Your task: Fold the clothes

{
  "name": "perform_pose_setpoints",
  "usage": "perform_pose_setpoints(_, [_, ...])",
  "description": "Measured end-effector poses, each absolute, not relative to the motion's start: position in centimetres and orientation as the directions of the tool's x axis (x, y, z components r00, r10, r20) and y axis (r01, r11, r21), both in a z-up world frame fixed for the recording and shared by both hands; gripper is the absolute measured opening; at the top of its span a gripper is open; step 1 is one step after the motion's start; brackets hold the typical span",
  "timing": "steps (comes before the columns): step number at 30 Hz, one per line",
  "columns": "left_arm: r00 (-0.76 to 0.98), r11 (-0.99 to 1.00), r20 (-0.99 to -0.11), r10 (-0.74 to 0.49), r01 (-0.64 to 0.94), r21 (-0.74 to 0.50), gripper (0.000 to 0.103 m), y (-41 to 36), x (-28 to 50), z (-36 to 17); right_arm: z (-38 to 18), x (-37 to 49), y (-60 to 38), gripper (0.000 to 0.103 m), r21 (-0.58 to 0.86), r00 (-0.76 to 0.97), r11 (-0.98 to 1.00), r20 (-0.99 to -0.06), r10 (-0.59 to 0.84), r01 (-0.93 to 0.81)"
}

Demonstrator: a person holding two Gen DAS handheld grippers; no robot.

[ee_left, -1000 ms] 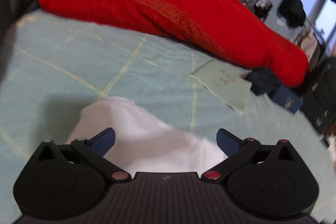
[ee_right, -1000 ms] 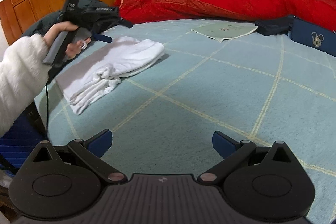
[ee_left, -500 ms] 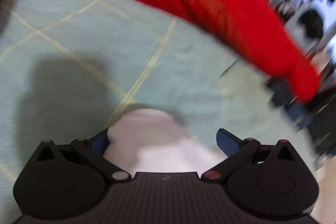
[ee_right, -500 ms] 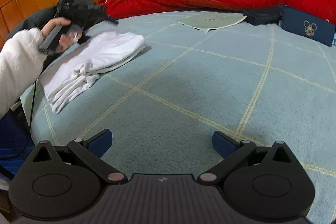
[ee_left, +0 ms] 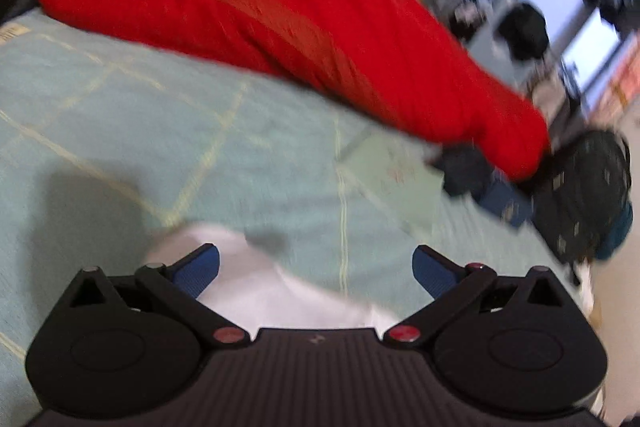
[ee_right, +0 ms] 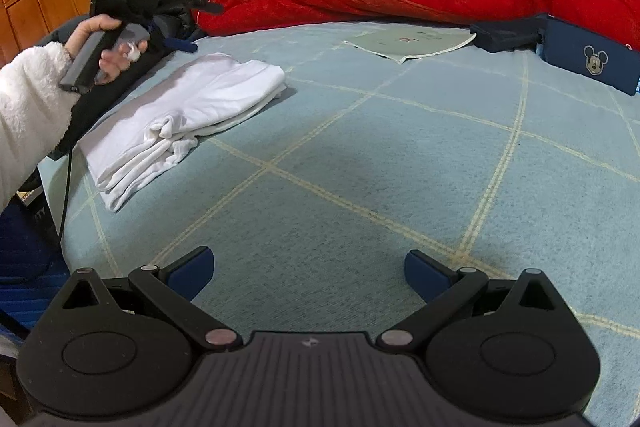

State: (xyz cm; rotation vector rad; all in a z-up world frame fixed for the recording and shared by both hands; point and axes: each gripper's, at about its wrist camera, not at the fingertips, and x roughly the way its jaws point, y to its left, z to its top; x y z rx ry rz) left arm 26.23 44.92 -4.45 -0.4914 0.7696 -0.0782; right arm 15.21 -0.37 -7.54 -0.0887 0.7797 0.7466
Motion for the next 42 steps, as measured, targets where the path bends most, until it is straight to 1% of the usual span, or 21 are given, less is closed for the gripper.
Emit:
perform_pose_setpoints(1, [0.701,0.894,-0.678,-0.219,-0.135,-0.428,0.102,44.7,26.4,-5.2,-7.5,15.2,-0.3,0.103,0.191,0.472,0.744,-0.666,0.578,-0.641])
perform_pose_setpoints(4, [0.676,0.910,-0.723,-0.143,-0.197,-0.365,0.102,44.7,27.0,-6.6,-7.3,15.0,-0.3,0.103,0.187,0.474,0.744,-0.665,0.577,-0.642])
perform_pose_setpoints(7, [0.680,0.920,-0.726,-0.106,-0.210,-0.330,0.102,43.9,26.5,-5.3,-6.9,14.8,-0.4,0.103,0.179,0.484,0.745,-0.659,0.576,-0.643])
perform_pose_setpoints(13, [0.674,0.966,-0.729,-0.118,-0.093,-0.242,0.102,38.9,23.6,-2.6,-6.5,14.4,-0.5,0.103,0.202,0.479,0.739,-0.647,0.593,-0.643])
perform_pose_setpoints(16, [0.664,0.979,-0.739,-0.116,-0.051,-0.199,0.102,36.4,22.9,-3.6,-6.1,13.9,-0.2,0.103,0.198,0.475,0.733,-0.648,0.596,-0.651])
perform_pose_setpoints(20, [0.594,0.986,-0.803,-0.045,-0.100,-0.130,0.102,35.4,23.5,-6.3,-5.4,13.1,0.0,0.103,0.176,0.482,0.735,-0.652,0.586,-0.655])
perform_pose_setpoints(23, [0.606,0.997,-0.795,0.014,-0.068,-0.035,0.102,33.5,22.5,-5.6,-4.8,12.7,-0.2,0.103,0.171,0.492,0.739,-0.646,0.584,-0.652])
perform_pose_setpoints(27, [0.664,1.000,-0.748,0.016,0.004,0.025,0.102,30.6,19.3,-3.1,-4.4,12.4,-0.4,0.103,0.188,0.492,0.741,-0.640,0.590,-0.645])
perform_pose_setpoints(32, [0.689,1.000,-0.724,-0.023,0.031,-0.003,0.102,28.4,16.1,-2.7,-4.2,11.6,-0.6,0.103,0.206,0.483,0.736,-0.637,0.601,-0.645])
perform_pose_setpoints(35, [0.685,1.000,-0.728,-0.024,0.011,-0.023,0.102,27.7,15.6,-4.1,-4.0,11.1,-0.7,0.103,0.206,0.480,0.734,-0.638,0.602,-0.647])
perform_pose_setpoints(38, [0.660,0.999,-0.751,-0.024,-0.018,-0.047,0.102,27.4,15.7,-6.2,-3.7,10.6,-0.9,0.103,0.203,0.484,0.733,-0.633,0.604,-0.650])
perform_pose_setpoints(42, [0.674,0.999,-0.739,0.000,-0.036,-0.033,0.102,26.6,14.3,-6.9,-3.5,10.5,-1.3,0.103,0.205,0.491,0.735,-0.626,0.606,-0.646])
